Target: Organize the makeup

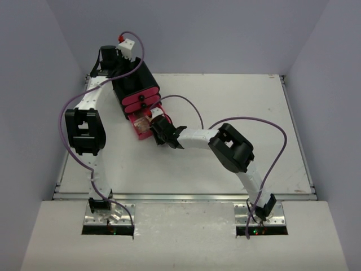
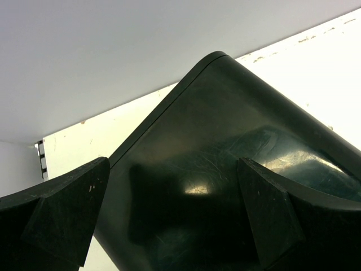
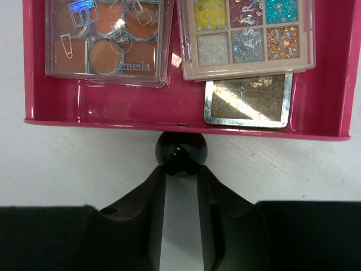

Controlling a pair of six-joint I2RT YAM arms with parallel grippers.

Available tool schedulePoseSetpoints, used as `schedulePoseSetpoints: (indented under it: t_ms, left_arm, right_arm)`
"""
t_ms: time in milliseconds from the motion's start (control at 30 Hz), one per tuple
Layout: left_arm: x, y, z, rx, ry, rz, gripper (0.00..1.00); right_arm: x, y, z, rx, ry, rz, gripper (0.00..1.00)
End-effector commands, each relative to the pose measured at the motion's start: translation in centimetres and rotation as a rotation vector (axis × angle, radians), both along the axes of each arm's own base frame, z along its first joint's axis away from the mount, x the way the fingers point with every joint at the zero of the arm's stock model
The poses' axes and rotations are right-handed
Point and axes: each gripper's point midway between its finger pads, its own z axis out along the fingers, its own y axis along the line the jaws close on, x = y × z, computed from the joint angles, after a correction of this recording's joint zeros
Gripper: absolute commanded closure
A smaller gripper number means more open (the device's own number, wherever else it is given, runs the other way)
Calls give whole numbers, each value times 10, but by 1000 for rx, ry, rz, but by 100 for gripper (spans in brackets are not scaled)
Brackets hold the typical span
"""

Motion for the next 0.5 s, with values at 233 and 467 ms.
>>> schedulePoseSetpoints:
  t_ms: [233,467]
  left_arm:
    - [-19,7,-78,20,196,10,3]
    - [-20,6,-89,13,214,7,3]
  right_arm:
    - [44,18,56,142,-217,-101,94]
    - [80,46,65,224,-249,-91,93]
